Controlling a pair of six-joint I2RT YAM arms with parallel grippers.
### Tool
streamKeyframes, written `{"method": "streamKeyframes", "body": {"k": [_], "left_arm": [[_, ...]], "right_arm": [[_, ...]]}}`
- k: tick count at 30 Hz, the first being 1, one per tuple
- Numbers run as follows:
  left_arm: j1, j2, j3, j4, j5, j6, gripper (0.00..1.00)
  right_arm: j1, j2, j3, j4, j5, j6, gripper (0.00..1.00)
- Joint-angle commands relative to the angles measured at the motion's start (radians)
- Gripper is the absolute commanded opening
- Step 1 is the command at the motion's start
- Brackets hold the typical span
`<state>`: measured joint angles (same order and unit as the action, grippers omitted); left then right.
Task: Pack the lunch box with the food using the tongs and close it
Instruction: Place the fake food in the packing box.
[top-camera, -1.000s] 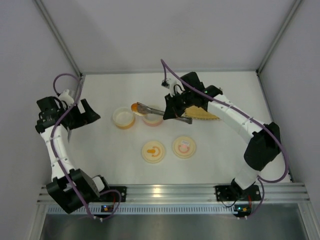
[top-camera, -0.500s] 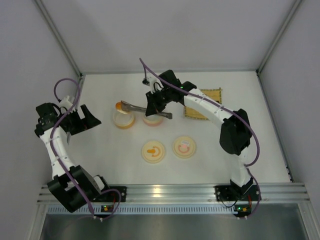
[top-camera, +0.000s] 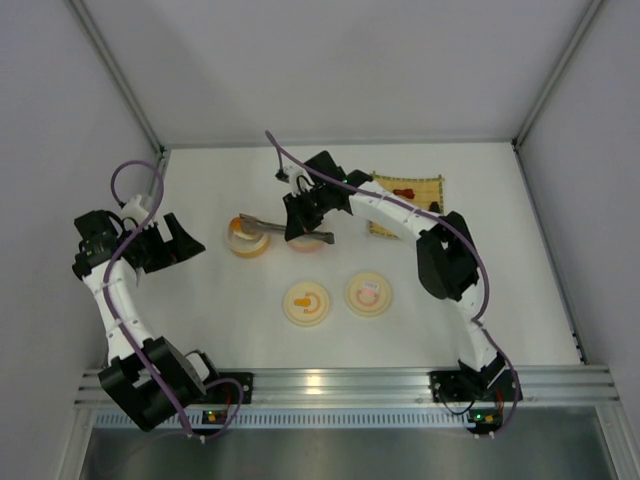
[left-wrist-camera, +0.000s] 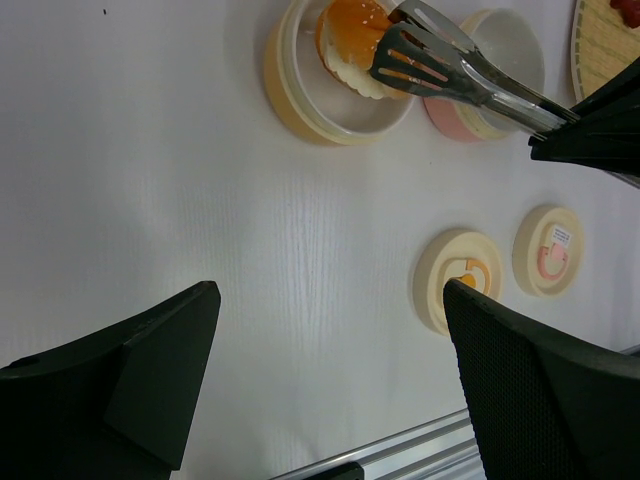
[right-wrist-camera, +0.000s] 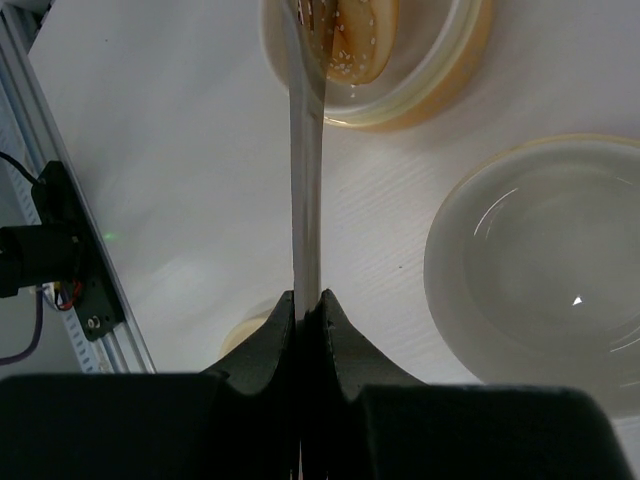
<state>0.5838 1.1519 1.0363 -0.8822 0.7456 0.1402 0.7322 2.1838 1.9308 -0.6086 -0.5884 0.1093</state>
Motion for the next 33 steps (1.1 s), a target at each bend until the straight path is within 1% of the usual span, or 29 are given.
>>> {"method": "streamKeyframes", "body": {"k": [1,8,14,16,18,19,21,22,24,27,33], "left_arm": [[0.007,-0.024,-0.007,0.048,0.041,0.032,0.98],[0.008,-0.029,-0.013,0.042,0.031,0.048,0.98],[0.007,-0.026,-0.019,0.049,0.031,0.047,0.98],[0.008,-0.021,-0.019,0.049,0.028,0.045,0.98],[0.008,-0.017,-0.018,0.051,0.029,0.042,0.98],[0.008,-0.014,-0.016,0.049,0.032,0.042,0.98],[0.008,-0.014,-0.015,0.048,0.035,0.039,0.98],[0.007,-0.017,-0.013,0.048,0.037,0.041,0.98],[0.008,-0.017,-0.013,0.045,0.037,0.042,0.98],[0.008,-0.02,-0.013,0.043,0.037,0.042,0.98],[0.007,-0.037,-0.009,0.035,0.043,0.048,0.98]], "right_arm": [[0.024,0.01,0.06,0.081,-0.013,0.015,0.0],[0.024,0.051,0.079,0.084,-0.021,0.032,0.0],[0.024,0.056,0.069,0.069,-0.027,0.035,0.0],[0.024,0.06,0.073,0.064,-0.034,0.036,0.04],[0.024,0.062,0.073,0.064,-0.037,0.043,0.12],[0.024,0.062,0.073,0.061,-0.037,0.043,0.22],[0.024,0.062,0.073,0.061,-0.037,0.046,0.31],[0.024,0.06,0.073,0.059,-0.039,0.046,0.37],[0.022,0.05,0.073,0.059,-0.041,0.049,0.46],[0.022,0.034,0.071,0.059,-0.039,0.047,0.48],[0.022,-0.016,0.071,0.061,-0.037,0.047,0.48]]}}
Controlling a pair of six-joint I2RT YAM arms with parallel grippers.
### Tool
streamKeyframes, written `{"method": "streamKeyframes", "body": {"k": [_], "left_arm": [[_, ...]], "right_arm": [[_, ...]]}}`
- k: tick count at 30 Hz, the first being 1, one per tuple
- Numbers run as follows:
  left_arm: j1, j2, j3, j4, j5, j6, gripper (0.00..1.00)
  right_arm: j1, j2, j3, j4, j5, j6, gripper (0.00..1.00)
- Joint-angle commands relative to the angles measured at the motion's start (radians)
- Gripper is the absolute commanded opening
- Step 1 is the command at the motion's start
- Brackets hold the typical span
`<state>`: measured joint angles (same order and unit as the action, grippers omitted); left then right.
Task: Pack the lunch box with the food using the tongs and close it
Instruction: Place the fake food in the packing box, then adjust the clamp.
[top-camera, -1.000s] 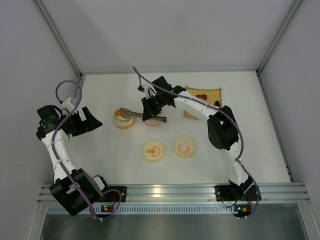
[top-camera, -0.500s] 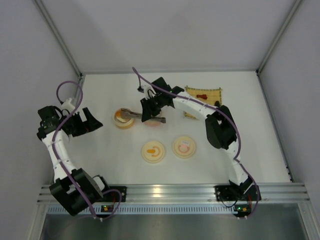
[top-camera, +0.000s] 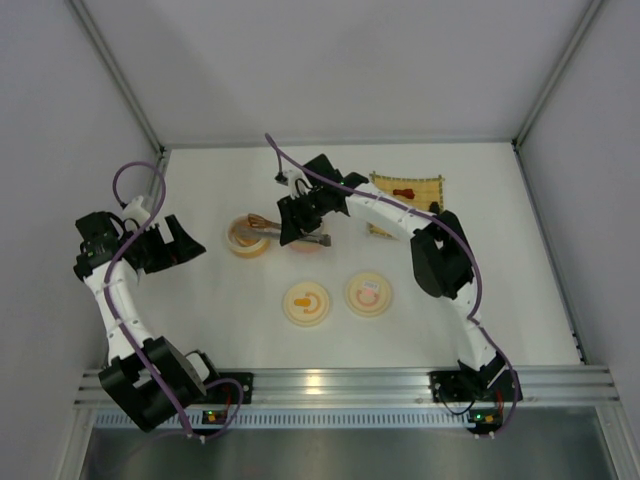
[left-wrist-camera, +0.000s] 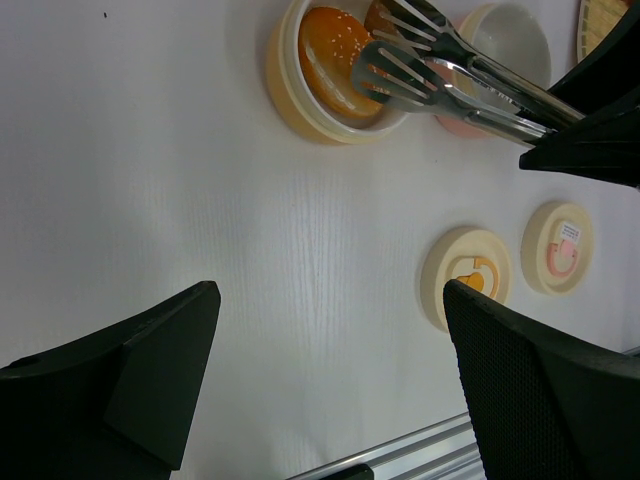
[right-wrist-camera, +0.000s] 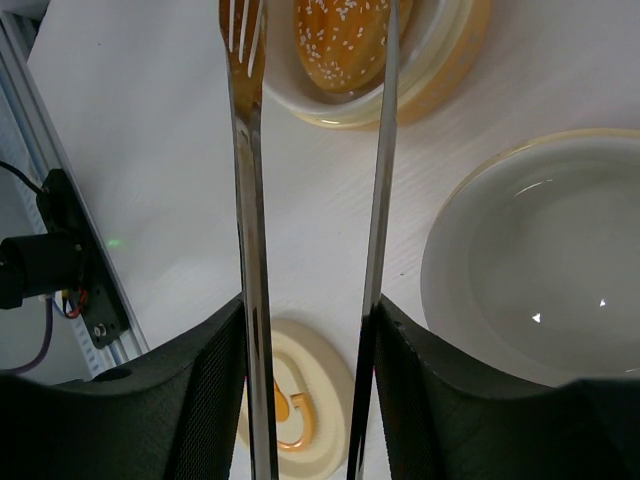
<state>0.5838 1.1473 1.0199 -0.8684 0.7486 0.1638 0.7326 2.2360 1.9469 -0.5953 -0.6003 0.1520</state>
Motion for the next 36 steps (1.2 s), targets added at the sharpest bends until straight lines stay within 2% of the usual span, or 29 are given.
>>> {"method": "streamKeyframes", "body": {"k": [1,9,14,17,22,24,25,26,27,28,30,31,32,34,35,36], "left_arm": [[0.007,-0.034,0.008,0.022,0.04,0.025,0.98],[0.007,-0.057,0.016,0.009,0.055,0.042,0.98],[0.007,-0.138,0.034,-0.018,0.17,0.137,0.98],[0.008,-0.214,0.036,0.048,0.219,0.186,0.98],[0.004,-0.291,0.075,0.022,0.353,0.397,0.98],[0.002,-0.294,0.103,-0.036,0.424,0.57,0.98],[-0.005,-0.293,0.114,-0.123,0.448,0.642,0.98],[-0.015,-0.293,0.129,-0.16,0.469,0.784,0.98],[-0.028,-0.293,0.129,-0.178,0.485,0.828,0.98],[-0.048,-0.293,0.126,-0.164,0.479,0.848,0.98],[-0.162,-0.282,0.129,-0.15,0.436,0.89,0.98],[-0.226,-0.267,0.132,-0.152,0.341,0.91,0.98],[-0.372,-0.261,0.137,-0.158,0.28,0.954,0.99],[-0.51,-0.255,0.125,-0.15,0.137,0.994,0.98],[-0.61,-0.261,0.115,-0.108,0.111,1.002,0.98],[-0.649,-0.267,0.103,-0.078,0.095,0.997,0.98]], "right_arm": [[0.022,-0.078,0.057,0.049,-0.024,0.001,0.48],[0.014,-0.202,0.064,0.014,0.04,-0.084,0.47],[0.004,-0.295,-0.006,-0.023,0.056,-0.141,0.47],[-0.001,-0.38,-0.077,-0.05,0.062,-0.181,0.46],[-0.022,-0.498,-0.242,-0.051,0.065,-0.201,0.45],[-0.036,-0.547,-0.299,-0.052,0.063,-0.201,0.45],[-0.041,-0.564,-0.316,-0.055,0.056,-0.197,0.45],[-0.045,-0.594,-0.336,-0.054,0.054,-0.195,0.45],[-0.05,-0.611,-0.353,-0.048,0.054,-0.193,0.45],[-0.053,-0.625,-0.39,-0.043,0.053,-0.192,0.45],[-0.056,-0.662,-0.422,-0.04,0.053,-0.195,0.45],[-0.059,-0.67,-0.445,-0.041,0.051,-0.2,0.45],[-0.065,-0.682,-0.456,-0.043,0.048,-0.201,0.45],[-0.078,-0.694,-0.482,-0.038,0.025,-0.197,0.45],[-0.091,-0.702,-0.49,-0.035,0.011,-0.193,0.45],[-0.097,-0.704,-0.497,-0.034,-0.002,-0.189,0.44]]}}
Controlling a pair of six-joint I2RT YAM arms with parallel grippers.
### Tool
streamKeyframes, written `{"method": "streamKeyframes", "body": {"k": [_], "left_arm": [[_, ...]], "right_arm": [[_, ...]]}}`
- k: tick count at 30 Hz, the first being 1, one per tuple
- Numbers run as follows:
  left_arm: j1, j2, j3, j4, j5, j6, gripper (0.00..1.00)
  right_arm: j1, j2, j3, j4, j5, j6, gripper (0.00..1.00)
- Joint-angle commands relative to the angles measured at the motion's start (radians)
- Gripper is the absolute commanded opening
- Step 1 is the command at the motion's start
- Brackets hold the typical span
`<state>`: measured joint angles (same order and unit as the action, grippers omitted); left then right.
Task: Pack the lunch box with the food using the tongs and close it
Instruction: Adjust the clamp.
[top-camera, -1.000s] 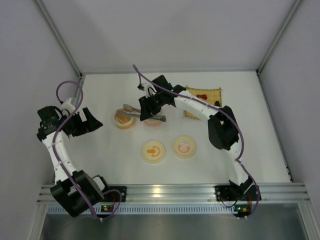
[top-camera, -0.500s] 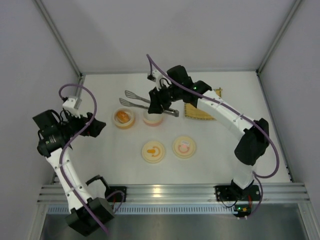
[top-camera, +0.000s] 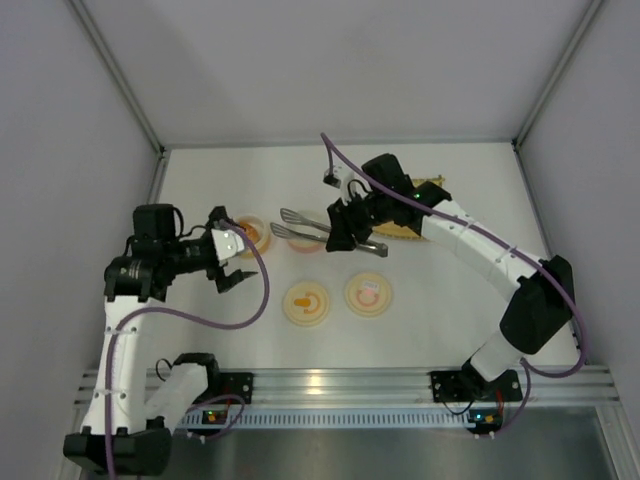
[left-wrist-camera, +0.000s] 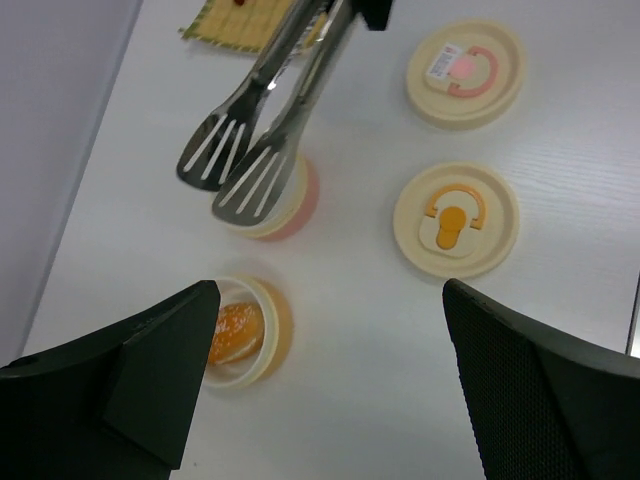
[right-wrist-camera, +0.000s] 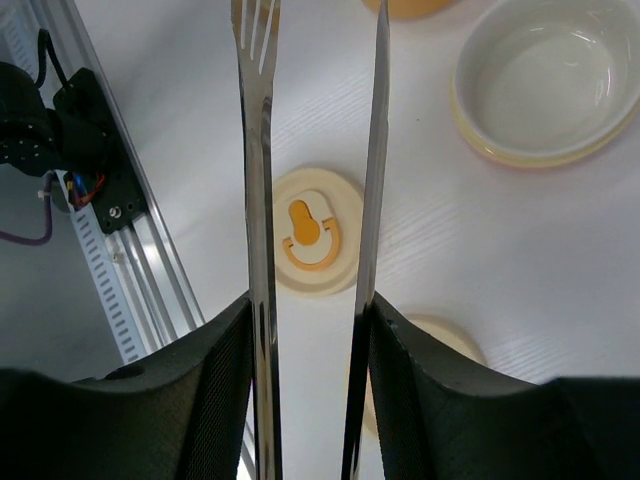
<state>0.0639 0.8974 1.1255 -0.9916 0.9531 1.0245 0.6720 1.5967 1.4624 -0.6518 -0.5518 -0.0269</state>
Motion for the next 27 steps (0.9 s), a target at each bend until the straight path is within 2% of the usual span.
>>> {"method": "streamKeyframes", "body": {"k": [1,4,7,11,13,17,27], "left_arm": [[-0.165,-0.025,-0.028,0.077,-0.119,0.129,0.99],[-0.289,-0.04,-0.091,0.227,-0.175,0.094,0.98],[-0.503,-0.034,-0.137,0.349,-0.348,0.077,0.97],[-0.683,0.001,-0.161,0.448,-0.519,0.079,0.96],[-0.735,0.046,-0.156,0.502,-0.599,0.062,0.94],[-0.777,0.086,-0.148,0.606,-0.645,0.003,0.91],[-0.835,0.164,-0.116,0.616,-0.694,-0.024,0.82]], "right_arm": [[-0.044,-0.066,-0.026,0.026,-0.069,0.001,0.44],[-0.063,-0.055,-0.04,0.029,-0.158,0.013,0.43],[-0.065,-0.026,-0.043,0.009,-0.226,0.013,0.42],[-0.063,-0.018,-0.057,0.043,-0.278,0.053,0.42],[-0.065,-0.018,-0.062,0.052,-0.289,0.064,0.43],[-0.063,-0.021,-0.077,0.053,-0.287,0.062,0.43],[-0.06,-0.029,-0.093,0.08,-0.336,0.088,0.45]]}}
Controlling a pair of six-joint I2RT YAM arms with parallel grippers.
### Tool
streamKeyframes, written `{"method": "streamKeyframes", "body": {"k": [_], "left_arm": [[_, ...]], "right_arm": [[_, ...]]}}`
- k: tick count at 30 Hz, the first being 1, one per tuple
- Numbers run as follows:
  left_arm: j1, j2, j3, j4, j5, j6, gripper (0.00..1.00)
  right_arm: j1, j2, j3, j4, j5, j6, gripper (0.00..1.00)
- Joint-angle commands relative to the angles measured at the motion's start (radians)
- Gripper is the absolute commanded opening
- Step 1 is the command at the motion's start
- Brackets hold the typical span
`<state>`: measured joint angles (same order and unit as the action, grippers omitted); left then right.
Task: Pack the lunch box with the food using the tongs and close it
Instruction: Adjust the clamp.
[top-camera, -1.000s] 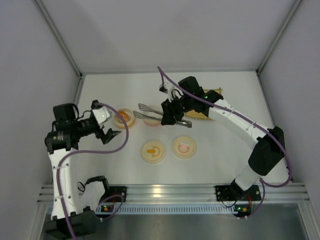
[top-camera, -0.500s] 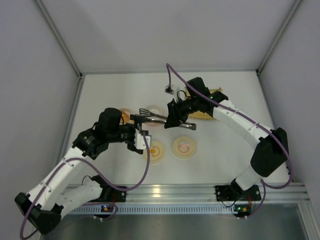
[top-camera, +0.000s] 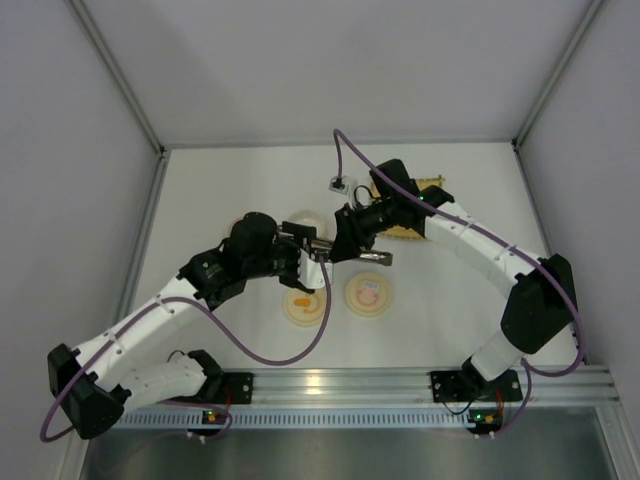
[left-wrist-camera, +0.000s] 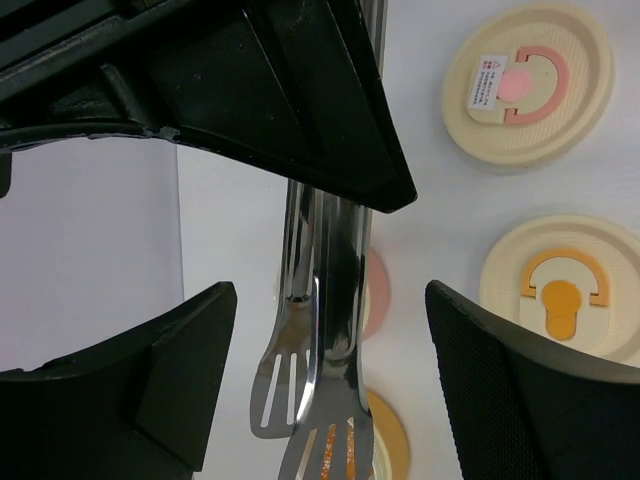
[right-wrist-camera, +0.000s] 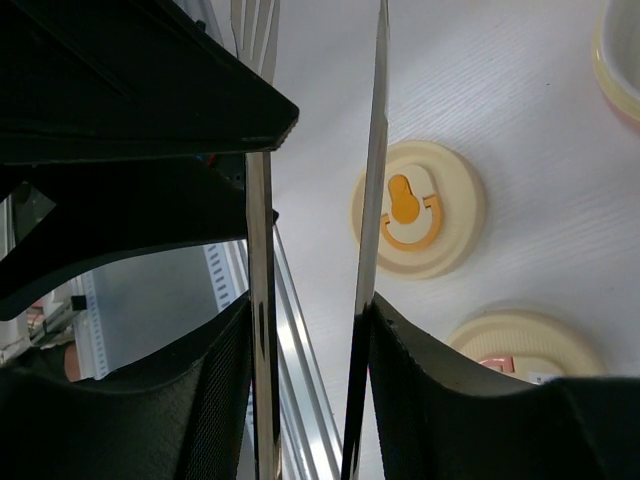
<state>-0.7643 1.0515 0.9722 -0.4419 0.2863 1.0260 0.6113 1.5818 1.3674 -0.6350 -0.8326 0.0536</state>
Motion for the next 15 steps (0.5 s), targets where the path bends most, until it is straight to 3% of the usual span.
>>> {"method": "streamKeyframes", "body": {"k": [1,5,15], "left_arm": [[-0.007,0.015,0.039,0.066,-0.027,-0.029,0.81],[-0.007,0.019,0.042,0.072,-0.027,-0.046,0.73],[-0.007,0.048,0.071,0.095,-0.045,-0.096,0.65]], "right_arm": [[0.002,-0.016,0.001,0.061,-0.062,0.008,0.45],[0.008,-0.022,-0.011,0.066,-0.072,0.006,0.45],[0.033,-0.016,-0.007,0.049,-0.068,-0.023,0.45]]}}
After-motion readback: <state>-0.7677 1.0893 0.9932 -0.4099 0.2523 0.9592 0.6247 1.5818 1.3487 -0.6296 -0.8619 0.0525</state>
